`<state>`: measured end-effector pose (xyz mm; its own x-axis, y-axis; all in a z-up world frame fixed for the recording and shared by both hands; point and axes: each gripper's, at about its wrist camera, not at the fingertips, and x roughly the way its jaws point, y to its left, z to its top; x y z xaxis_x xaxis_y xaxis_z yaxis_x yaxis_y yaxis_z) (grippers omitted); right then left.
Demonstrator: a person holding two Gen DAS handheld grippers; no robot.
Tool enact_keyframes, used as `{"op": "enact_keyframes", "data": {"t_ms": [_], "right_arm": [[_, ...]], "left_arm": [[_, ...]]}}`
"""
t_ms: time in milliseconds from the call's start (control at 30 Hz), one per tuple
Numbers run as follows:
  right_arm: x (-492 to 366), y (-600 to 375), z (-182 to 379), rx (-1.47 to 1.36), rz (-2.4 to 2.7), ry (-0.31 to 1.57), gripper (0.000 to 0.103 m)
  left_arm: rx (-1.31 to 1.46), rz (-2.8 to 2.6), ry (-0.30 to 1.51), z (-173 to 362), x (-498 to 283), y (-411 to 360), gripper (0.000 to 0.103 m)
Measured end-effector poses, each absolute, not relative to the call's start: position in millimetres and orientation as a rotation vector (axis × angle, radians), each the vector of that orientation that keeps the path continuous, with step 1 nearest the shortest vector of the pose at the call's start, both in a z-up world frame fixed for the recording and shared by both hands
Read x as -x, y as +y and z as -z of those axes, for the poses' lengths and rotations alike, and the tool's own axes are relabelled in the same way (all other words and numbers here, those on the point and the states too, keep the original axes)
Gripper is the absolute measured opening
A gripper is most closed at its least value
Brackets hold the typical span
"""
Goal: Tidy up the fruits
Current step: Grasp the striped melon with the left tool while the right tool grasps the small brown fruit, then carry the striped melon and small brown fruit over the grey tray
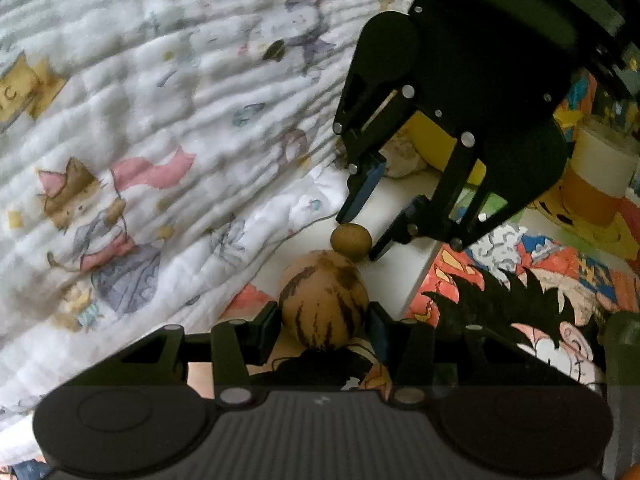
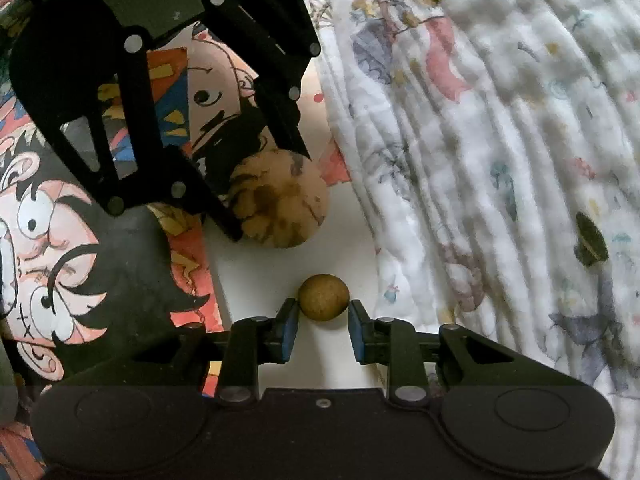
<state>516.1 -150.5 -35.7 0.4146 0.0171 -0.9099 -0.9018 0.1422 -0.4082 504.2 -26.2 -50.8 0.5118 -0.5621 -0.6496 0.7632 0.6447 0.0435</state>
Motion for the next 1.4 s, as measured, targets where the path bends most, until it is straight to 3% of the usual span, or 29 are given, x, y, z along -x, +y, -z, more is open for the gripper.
{"op": "enact_keyframes", "data": {"t_ms": [367,733,1400], "right_arm": [[-529,-143,27,1.2,-0.818,0.934,0.032],[-524,-148,21,1.176,-0.799,0.912,0.03],[-416,-142,-14,1.085,-0.71,0.719,0.029]], "left_arm": [[-0.352,0.801,0.625,53,-504,-34,0.055],[-0.365,0.789,0.615,50,-492,-36,0.052],[-0.245,0.649,0.659,5,-409,3,0.052]]}}
